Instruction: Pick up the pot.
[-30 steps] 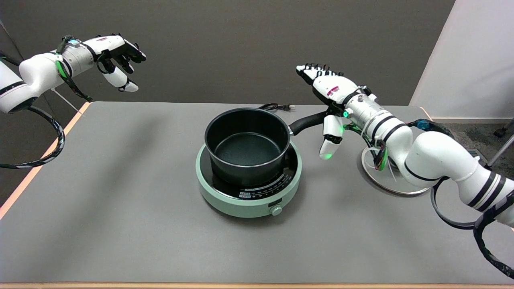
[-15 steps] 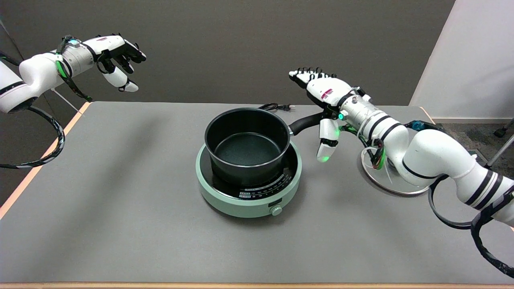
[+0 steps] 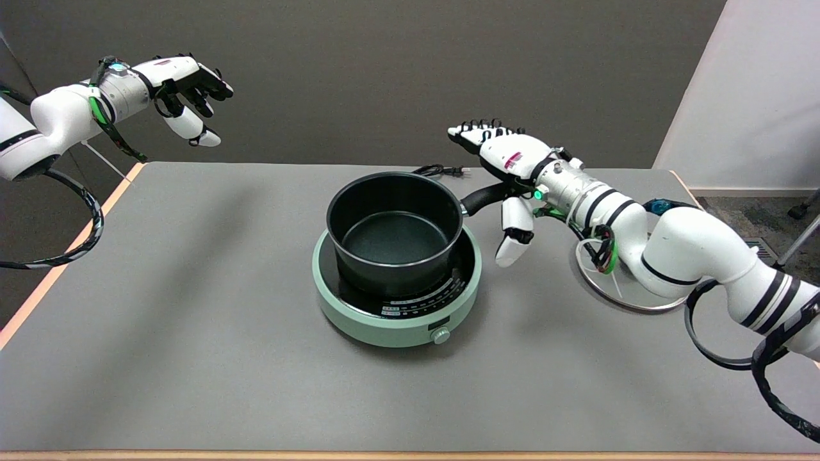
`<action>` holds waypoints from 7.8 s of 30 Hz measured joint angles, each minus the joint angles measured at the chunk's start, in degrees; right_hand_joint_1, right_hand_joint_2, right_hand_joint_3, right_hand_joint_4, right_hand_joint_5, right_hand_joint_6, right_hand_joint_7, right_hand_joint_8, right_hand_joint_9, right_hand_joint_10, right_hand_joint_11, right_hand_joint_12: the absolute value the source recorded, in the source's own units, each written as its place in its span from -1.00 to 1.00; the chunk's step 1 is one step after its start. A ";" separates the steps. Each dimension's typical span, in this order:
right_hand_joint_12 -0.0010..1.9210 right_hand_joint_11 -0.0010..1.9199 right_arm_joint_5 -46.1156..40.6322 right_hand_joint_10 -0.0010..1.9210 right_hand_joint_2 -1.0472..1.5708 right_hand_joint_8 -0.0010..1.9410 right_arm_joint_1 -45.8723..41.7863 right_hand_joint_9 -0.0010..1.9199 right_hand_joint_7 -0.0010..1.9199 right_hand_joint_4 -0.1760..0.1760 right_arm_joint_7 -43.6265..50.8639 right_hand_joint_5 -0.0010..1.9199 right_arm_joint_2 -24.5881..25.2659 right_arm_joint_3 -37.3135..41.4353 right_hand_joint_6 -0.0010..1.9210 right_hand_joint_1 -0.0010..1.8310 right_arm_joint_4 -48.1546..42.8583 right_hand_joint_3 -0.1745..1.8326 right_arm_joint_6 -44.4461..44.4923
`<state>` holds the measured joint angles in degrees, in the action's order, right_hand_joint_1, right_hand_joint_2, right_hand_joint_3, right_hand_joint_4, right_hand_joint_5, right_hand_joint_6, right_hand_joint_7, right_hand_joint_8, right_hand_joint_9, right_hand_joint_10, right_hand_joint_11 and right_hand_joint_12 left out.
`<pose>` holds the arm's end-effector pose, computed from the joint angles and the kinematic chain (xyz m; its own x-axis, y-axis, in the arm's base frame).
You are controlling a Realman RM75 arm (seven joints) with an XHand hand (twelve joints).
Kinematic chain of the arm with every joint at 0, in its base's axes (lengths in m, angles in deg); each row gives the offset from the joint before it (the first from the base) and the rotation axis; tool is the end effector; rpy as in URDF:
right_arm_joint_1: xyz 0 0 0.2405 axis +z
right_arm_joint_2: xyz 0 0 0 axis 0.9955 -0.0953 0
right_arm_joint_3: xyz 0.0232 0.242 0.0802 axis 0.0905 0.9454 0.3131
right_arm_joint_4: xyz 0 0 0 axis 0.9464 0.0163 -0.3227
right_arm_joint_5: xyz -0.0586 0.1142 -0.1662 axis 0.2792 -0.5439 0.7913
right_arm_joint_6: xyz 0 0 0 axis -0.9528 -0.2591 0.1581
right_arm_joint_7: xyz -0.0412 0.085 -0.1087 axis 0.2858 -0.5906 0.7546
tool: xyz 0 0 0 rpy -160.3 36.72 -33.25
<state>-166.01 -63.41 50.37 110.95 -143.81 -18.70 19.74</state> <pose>-0.1745 -0.3910 0.3308 0.9911 -0.0957 0.0922 -0.1047 -0.1353 0.9853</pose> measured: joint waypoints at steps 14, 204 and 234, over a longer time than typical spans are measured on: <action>-0.95 -0.95 -4.12 -0.95 -0.45 -0.95 0.03 -0.95 -0.95 0.04 1.53 -0.95 -1.42 0.17 -0.95 0.16 0.89 -0.26 -1.30; 0.75 0.75 -8.59 0.75 0.10 0.73 13.67 0.75 0.75 -0.53 -15.88 0.75 -5.33 -12.33 0.75 0.30 21.46 0.02 -10.08; 0.77 0.77 -8.21 0.77 0.64 0.75 15.17 0.77 0.77 -0.53 -18.60 0.77 -5.86 -12.43 0.77 0.15 28.51 -0.25 -16.84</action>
<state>-174.22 -48.24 31.77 105.09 -156.25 9.80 2.90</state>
